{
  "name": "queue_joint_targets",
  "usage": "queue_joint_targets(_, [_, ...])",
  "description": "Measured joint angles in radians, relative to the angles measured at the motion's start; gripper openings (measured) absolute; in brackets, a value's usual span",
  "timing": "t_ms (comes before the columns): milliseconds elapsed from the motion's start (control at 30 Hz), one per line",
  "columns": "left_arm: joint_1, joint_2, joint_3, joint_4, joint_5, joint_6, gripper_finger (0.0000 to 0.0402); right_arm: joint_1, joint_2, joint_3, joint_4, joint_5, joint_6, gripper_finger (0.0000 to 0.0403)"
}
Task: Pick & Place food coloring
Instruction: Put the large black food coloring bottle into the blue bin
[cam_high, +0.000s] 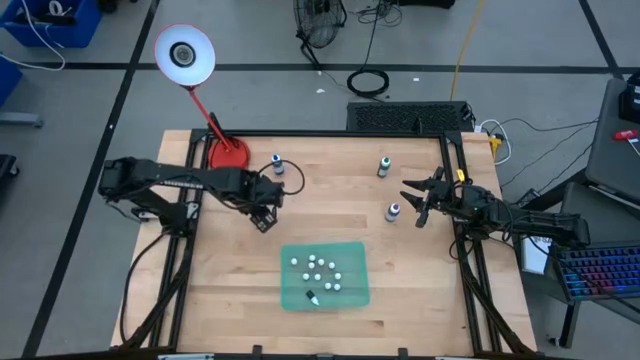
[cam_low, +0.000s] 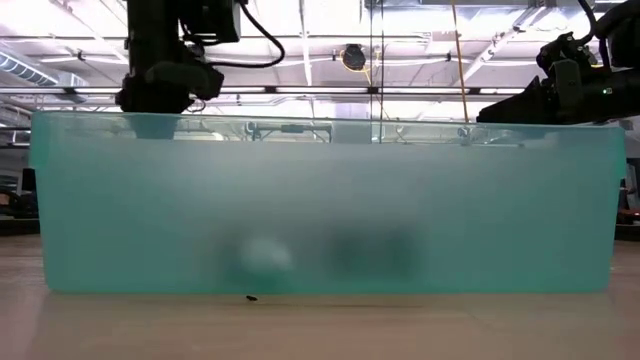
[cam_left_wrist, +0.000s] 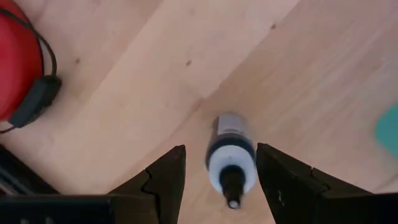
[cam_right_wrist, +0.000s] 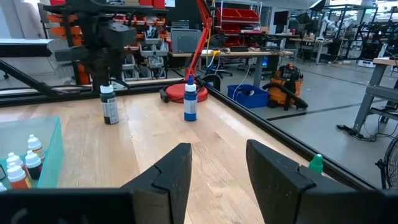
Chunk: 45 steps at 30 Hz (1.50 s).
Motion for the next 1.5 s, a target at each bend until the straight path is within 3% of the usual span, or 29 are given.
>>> queue_joint_targets(233, [0.018, 0.009, -0.029, 0.071, 0.086, 0.0, 0.0201, 0.0, 0.0, 0.0, 0.0, 0.0, 0.0, 0.0141])
queue_joint_targets(667, [0.004, 0.009, -0.177, 0.152, 0.083, -0.024, 0.0247, 0.0, 0.0, 0.0, 0.0, 0.0, 0.0, 0.0141])
queue_joint_targets(1000, [0.004, 0.009, -0.217, 0.241, 0.041, 0.034, 0.0211, 0.0, 0.0, 0.0, 0.0, 0.0, 0.0, 0.0141])
queue_joint_targets(1167, [-0.002, 0.009, -0.217, 0.233, 0.037, 0.088, 0.0153, 0.0, 0.0, 0.0, 0.0, 0.0, 0.0, 0.0141])
queue_joint_targets(1333, [-0.056, 0.01, -0.158, 0.183, 0.041, 0.108, 0.0139, 0.0, 0.0, 0.0, 0.0, 0.0, 0.0, 0.0141])
queue_joint_targets(1500, [-0.17, 0.009, 0.032, 0.074, 0.031, 0.101, 0.0139, 0.0, 0.0, 0.0, 0.0, 0.0, 0.0, 0.0141])
